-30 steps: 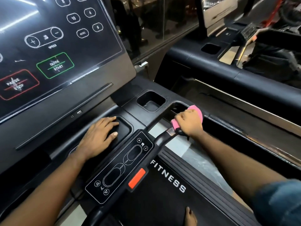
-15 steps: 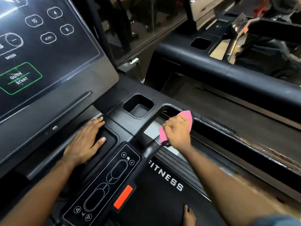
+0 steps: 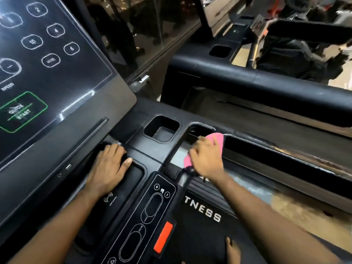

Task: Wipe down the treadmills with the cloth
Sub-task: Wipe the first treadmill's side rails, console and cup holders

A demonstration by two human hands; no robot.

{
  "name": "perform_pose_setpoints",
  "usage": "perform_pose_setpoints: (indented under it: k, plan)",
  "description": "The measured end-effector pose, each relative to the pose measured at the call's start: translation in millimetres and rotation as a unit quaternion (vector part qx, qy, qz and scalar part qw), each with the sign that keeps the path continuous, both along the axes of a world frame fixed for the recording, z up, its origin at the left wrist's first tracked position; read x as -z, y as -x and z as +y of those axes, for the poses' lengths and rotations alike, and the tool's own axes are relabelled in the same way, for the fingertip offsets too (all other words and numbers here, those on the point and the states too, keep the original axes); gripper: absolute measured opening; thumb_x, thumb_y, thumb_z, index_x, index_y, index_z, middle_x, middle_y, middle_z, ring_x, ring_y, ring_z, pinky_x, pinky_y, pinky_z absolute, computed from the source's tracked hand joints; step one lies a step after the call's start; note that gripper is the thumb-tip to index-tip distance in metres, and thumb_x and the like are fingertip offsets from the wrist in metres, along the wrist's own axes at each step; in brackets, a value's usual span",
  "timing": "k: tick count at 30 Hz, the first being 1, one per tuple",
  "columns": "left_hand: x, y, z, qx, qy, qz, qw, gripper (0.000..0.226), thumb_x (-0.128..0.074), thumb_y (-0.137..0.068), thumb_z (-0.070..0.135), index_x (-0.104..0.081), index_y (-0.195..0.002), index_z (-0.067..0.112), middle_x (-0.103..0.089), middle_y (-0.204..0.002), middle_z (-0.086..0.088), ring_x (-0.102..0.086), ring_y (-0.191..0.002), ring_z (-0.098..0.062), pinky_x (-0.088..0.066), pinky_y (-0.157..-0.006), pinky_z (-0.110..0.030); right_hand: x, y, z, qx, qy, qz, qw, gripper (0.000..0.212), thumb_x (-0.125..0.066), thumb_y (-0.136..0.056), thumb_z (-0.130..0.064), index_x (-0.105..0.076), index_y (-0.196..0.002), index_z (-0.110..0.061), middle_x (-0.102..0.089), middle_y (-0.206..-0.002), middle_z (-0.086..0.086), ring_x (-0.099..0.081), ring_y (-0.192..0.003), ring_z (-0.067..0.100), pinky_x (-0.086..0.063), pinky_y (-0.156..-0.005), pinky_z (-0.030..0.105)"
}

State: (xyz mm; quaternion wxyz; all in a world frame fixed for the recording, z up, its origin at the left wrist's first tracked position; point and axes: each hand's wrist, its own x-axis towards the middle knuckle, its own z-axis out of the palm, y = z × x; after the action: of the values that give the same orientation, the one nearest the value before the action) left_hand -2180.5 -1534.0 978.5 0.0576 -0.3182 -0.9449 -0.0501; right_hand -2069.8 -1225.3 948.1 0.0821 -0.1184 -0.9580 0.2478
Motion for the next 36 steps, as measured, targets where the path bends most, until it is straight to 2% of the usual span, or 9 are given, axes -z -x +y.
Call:
perform_pose_setpoints:
  k: [4,9,12,19,26,29,31,34,36]
  plan:
    - [8,0,0,0.014,0.019,0.008,1.000,0.049,-0.034,-0.097,0.052,-0.055,-0.119,0.012,-0.051,-0.127,-0.009,-0.048,-0.117,-0.032,-0.037,-0.096,-0.047,-15,35,18,0.111,-0.051,-0.198,0.973,0.051,-0.038,-0.098,-0.038,-0.057,-0.141,-0.018,-0.033,-0.163,0.005,0.007,-0.157,0.026,-0.001,-0.120,0.061]
    - [5,1,1,0.028,0.000,-0.005,1.000,0.050,-0.035,-0.096,0.051,-0.054,-0.123,0.014,-0.050,-0.135,-0.007,-0.045,-0.128,-0.029,-0.035,-0.104,-0.048,-12,-12,-55,0.144,0.063,-0.113,0.981,0.069,-0.028,-0.100,-0.040,-0.014,-0.162,-0.012,0.023,-0.167,0.012,0.027,-0.152,0.033,0.007,-0.123,0.055]
    - [6,1,1,0.026,0.001,-0.003,1.000,0.049,-0.035,-0.096,0.051,-0.054,-0.124,0.015,-0.050,-0.136,-0.006,-0.045,-0.129,-0.028,-0.037,-0.104,-0.048,-9,-26,-65,0.145,0.086,-0.100,0.981,0.074,-0.029,-0.101,-0.040,-0.004,-0.163,-0.010,0.025,-0.164,0.020,0.030,-0.150,0.038,0.019,-0.120,0.042]
    - [3,-2,-1,0.023,0.001,-0.007,1.000,0.048,-0.034,-0.097,0.050,-0.054,-0.124,0.015,-0.050,-0.137,-0.005,-0.045,-0.129,-0.026,-0.038,-0.105,-0.048,-22,36,-7,0.233,0.086,-0.191,0.950,0.089,-0.051,-0.090,-0.027,-0.003,-0.162,-0.006,0.029,-0.166,0.009,0.030,-0.151,0.032,-0.004,-0.125,0.058]
    - [0,-1,2,0.020,0.005,-0.001,1.000,0.048,-0.034,-0.097,0.050,-0.055,-0.122,0.015,-0.050,-0.135,-0.004,-0.046,-0.127,-0.027,-0.038,-0.102,-0.048,-5,-11,-79,0.264,0.182,-0.010,0.947,0.085,-0.047,-0.098,-0.023,0.008,-0.161,-0.004,0.025,-0.164,0.023,0.021,-0.153,0.040,0.014,-0.121,0.038]
    - [2,-1,3,0.021,0.001,-0.001,1.000,0.048,-0.035,-0.097,0.050,-0.055,-0.122,0.015,-0.050,-0.134,-0.003,-0.047,-0.125,-0.027,-0.039,-0.101,-0.048,-8,-2,-57,0.344,0.378,0.047,0.858,0.084,-0.050,-0.101,-0.020,0.007,-0.160,-0.003,0.009,-0.167,0.023,-0.011,-0.154,0.039,-0.016,-0.121,0.034]
    - [3,-1,3,0.022,-0.005,0.004,1.000,0.049,-0.035,-0.097,0.051,-0.055,-0.122,0.015,-0.051,-0.133,-0.003,-0.047,-0.125,-0.027,-0.039,-0.100,-0.049,-1,14,-31,0.416,0.499,0.068,0.757,0.071,-0.048,-0.103,-0.027,-0.011,-0.158,0.000,-0.032,-0.158,0.028,-0.043,-0.138,0.039,-0.036,-0.109,0.037]
    - [2,0,5,0.022,-0.007,0.006,1.000,0.049,-0.035,-0.096,0.051,-0.055,-0.122,0.015,-0.051,-0.133,-0.004,-0.047,-0.124,-0.027,-0.039,-0.100,-0.048,15,24,-6,0.431,0.670,0.141,0.587,0.034,-0.047,-0.102,-0.041,-0.055,-0.115,-0.011,-0.065,-0.099,0.010,-0.061,-0.082,0.025,-0.051,-0.076,0.035]
    - [2,-1,6,0.028,-0.004,0.010,1.000,0.048,-0.036,-0.096,0.050,-0.055,-0.122,0.015,-0.051,-0.132,-0.004,-0.048,-0.123,-0.027,-0.038,-0.099,-0.047,20,20,-3,0.386,0.727,0.181,0.538,0.032,-0.046,-0.103,-0.047,-0.055,-0.085,-0.023,-0.056,-0.069,-0.004,-0.053,-0.066,0.015,-0.045,-0.064,0.029]
